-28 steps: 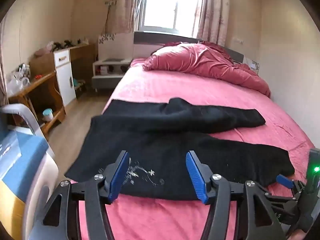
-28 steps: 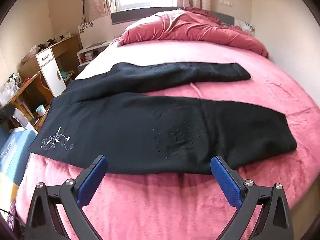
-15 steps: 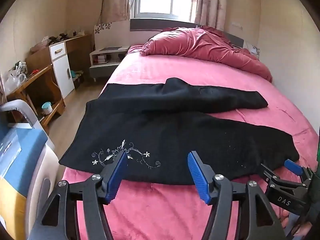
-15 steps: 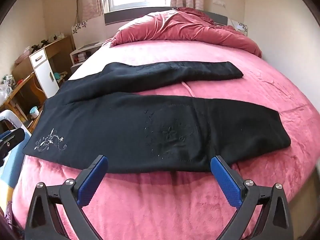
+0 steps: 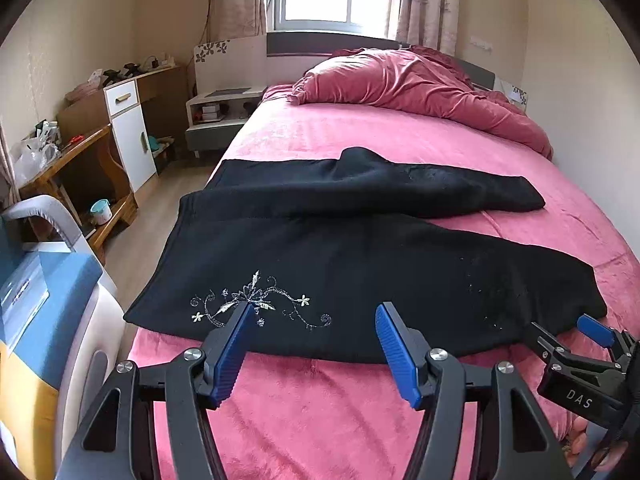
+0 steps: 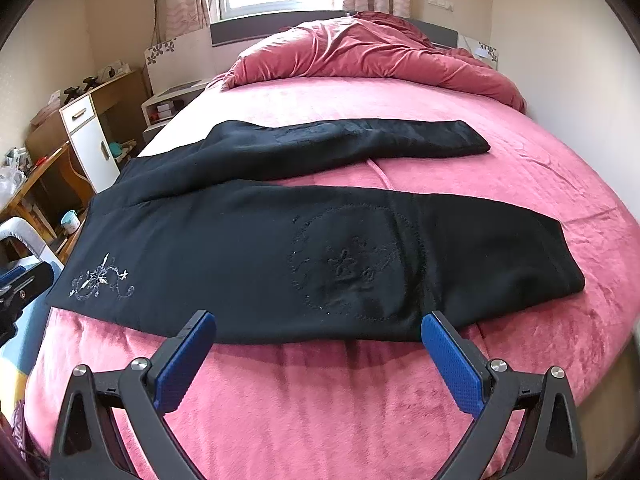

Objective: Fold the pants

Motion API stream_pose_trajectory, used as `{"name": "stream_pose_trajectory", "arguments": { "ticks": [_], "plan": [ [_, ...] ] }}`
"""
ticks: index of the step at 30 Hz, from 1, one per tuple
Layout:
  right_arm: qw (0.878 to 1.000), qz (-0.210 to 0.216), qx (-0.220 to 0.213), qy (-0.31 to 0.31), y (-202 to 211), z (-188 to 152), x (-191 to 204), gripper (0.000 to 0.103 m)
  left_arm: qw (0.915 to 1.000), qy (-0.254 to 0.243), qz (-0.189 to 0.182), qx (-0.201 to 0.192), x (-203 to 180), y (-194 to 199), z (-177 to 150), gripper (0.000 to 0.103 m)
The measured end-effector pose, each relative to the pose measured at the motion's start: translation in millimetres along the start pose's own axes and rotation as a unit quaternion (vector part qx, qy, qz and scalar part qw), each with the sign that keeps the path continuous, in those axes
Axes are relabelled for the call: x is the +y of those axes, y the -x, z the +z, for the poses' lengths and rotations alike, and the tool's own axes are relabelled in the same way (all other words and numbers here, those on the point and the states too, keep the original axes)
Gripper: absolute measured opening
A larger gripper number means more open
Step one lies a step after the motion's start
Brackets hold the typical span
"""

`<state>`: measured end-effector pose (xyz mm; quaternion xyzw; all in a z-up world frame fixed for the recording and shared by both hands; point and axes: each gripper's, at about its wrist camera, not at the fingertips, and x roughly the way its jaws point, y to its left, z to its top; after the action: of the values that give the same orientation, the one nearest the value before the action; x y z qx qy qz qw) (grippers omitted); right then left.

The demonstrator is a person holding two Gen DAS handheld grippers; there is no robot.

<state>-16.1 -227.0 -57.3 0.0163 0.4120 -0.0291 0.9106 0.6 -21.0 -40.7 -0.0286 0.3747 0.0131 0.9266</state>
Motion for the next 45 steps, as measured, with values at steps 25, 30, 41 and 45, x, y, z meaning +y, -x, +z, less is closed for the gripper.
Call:
{"name": "stream_pose_trajectory", "arguments": {
  "ticks": [25, 30, 41, 45],
  "plan": [
    [0.998, -0.037, -0.034, 0.047, 23.4, 7.3, 21.7, 0.103, 0.9999, 0.015, 0.001, 0.006, 5.5, 0.6, -4.3, 0.064],
    [0.996, -0.036, -0.045, 0.063, 28.0, 8.5, 27.0, 0.103, 0.9999, 0.013, 0.003, 0.01, 3.8, 0.3, -5.4, 0.064],
    [0.996, -0.037, -0.049, 0.069, 28.5, 8.5, 27.3, 0.103, 0.9998, 0.011, 0.004, 0.014, 3.2, 0.6, -4.7, 0.064],
    [0.995, -0.037, -0.051, 0.074, 28.7, 8.3, 27.9, 0.103, 0.9998, 0.01, 0.006, 0.014, 2.4, 0.9, -4.2, 0.064]
  ]
}}
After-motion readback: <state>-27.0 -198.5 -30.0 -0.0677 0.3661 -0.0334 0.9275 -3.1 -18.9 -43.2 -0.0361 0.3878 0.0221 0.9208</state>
